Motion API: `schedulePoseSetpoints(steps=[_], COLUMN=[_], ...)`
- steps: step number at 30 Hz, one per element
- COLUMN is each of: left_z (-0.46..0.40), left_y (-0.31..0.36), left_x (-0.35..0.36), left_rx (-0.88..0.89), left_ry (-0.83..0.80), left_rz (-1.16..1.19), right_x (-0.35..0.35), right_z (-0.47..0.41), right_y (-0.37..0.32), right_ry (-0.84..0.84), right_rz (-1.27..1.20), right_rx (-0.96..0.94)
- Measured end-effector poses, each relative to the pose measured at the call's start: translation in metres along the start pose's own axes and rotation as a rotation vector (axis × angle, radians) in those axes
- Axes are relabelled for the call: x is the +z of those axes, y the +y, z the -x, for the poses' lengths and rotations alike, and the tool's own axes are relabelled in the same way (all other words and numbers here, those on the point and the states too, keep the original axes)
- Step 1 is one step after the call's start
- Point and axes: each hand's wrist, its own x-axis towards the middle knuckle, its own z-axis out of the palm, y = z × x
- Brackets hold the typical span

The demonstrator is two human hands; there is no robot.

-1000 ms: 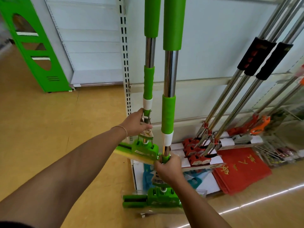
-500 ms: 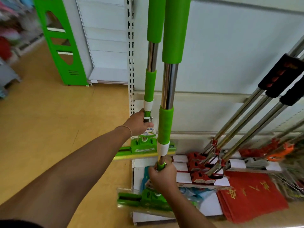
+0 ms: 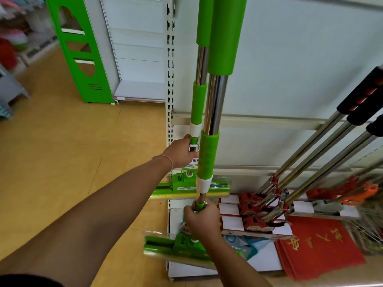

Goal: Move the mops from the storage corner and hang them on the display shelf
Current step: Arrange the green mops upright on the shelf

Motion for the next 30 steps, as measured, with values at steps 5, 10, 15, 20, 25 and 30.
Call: schedulePoseSetpoints(steps=[5, 10, 15, 20, 25, 30], left_z=[0.016, 0.044, 0.059, 0.071, 0.071, 0.058], left_y=[0.0, 0.005, 0.03, 0.04, 0.044, 0.045], left_x=[-0.012, -0.035, -0.059, -0.074, -0.069, -0.068], left_rx=[-0.108, -0.211, -0.075, -0.015, -0.022, -0.085], left_ry=[0.002, 0.137, 0.093, -0.007, -0.004, 0.065], left_rz=[0.008, -0.102, 0.142, 0.202, 0.141, 0.108], right_x=[0.005, 0.009, 0.027, 0.039, 0.041, 0.04], right_z=[-0.011, -0.032, -0.051, -0.065, -0.084, -0.1], right_y=[-0.008, -0.02, -0.029, -0.036, -0.044, -0.049], right_ry=[0.012, -0.041, -0.037, -0.052, -0.112, -0.109], right_rz=[-0.016, 0.009, -0.01, -0.01, 0.004, 0.131], right_rx=[-0.024, -0.01, 0.003, -0.015, -0.057, -0.103])
